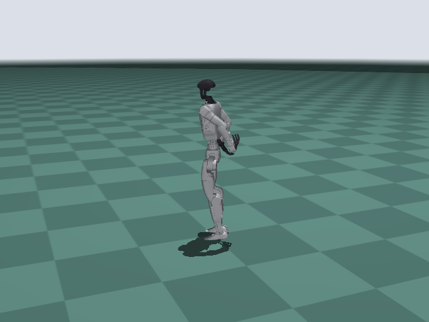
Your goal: Upper body actions
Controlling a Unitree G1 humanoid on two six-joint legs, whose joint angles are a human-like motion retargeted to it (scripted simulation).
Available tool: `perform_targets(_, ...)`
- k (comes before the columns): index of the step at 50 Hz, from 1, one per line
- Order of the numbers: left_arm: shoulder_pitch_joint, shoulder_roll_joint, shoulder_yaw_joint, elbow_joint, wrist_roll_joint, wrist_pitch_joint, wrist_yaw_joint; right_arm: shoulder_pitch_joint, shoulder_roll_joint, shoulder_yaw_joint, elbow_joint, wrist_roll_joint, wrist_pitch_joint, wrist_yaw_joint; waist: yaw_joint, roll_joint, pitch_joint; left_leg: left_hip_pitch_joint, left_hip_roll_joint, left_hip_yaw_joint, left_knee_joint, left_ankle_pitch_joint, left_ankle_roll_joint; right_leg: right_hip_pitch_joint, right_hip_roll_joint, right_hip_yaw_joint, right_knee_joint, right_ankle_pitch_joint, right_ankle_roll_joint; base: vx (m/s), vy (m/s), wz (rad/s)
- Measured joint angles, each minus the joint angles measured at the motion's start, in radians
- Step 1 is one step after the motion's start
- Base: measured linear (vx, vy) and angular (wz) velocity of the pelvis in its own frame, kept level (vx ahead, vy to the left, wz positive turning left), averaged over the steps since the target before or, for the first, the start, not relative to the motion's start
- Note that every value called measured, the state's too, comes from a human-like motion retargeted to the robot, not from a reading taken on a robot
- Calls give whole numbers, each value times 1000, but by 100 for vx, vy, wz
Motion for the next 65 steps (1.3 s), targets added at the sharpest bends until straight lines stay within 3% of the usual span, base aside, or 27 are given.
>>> perform_targets(8, -49, 75, 59, 18, 80, -69, 0, -59, 75, -102, 105, 26, 79, -203, 0, 0, 12, 1, 1, -2, 2, 2, 0, 2, 1, -2, 2, 0, -1, 0, 0, 0)
perform_targets(13, -75, 219, 82, -23, 213, -156, 0, -80, 132, -152, 83, -5, 113, -422, 2, 5, 10, 4, 0, -8, -1, 6, -1, 7, 0, -6, -1, 1, -2, 0, 0, 0)
perform_targets(21, -183, 475, 142, 28, 415, -164, 125, -157, 251, -181, 186, 66, 186, -756, 18, 9, -36, -22, 2, -20, -12, 21, -8, -15, -5, -21, -12, 9, -2, 0, 0, 0)
perform_targets(25, -270, 545, 263, 132, 536, -105, 357, -225, 304, -183, 319, 99, 208, -834, 35, 4, -61, -40, 3, -23, -17, 28, -10, -34, -8, -25, -13, 14, -1, 0, 0, 0)
perform_targets(27, -329, 529, 357, 212, 554, -43, 549, -261, 328, -186, 389, 79, 224, -872, 48, -1, -60, -44, 4, -24, -17, 31, -10, -38, -10, -27, -13, 16, -1, 0, 0, 0)
perform_targets(33, -530, 452, 595, 316, 339, 14, 1023, -342, 355, -148, 590, 6, 251, -984, 83, -18, -50, -46, -2, -35, -16, 38, -9, -33, -16, -41, -15, 20, -3, 0, 0, 0)
perform_targets(36, -637, 394, 673, 295, 246, 17, 1136, -371, 359, -123, 674, -22, 276, -1021, 99, -24, -40, -51, -7, -42, -15, 41, -7, -31, -21, -50, -17, 21, -3, -6, 0, 18)
perform_targets(40, -766, 321, 727, 276, 139, -6, 1178, -409, 359, -84, 781, -38, 305, -1076, 109, -31, -31, -60, -13, -53, -13, 43, -6, -30, -29, -66, -20, 24, -2, -7, 0, 20)
perform_targets(45, -878, 275, 660, 296, 104, -23, 1109, -452, 363, -27, 878, -52, 343, -1105, 111, -34, -27, -67, -17, -59, -12, 42, -3, -32, -34, -72, -20, 27, 1, -1, 0, 3)
perform_targets(58, -972, 217, 307, 239, 472, -95, 869, -469, 400, 72, 840, -140, 334, -1080, 96, -38, -29, -64, -20, -49, -3, 9, 4, -38, -39, -48, -8, 22, 13, 1, 0, -1)
perform_targets(61, -970, 200, 273, 211, 497, -121, 932, -470, 403, 82, 838, -155, 335, -1060, 97, -39, -29, -57, -20, -47, 3, -5, 6, -35, -40, -42, 2, 14, 16, 6, 2, -10)
perform_targets(65, -979, 179, 266, 213, 302, -179, 1054, -471, 405, 84, 841, -166, 338, -1066, 99, -42, -30, -48, -22, -44, 12, -24, 10, -29, -41, -36, 13, 3, 18, 7, 3, -7)
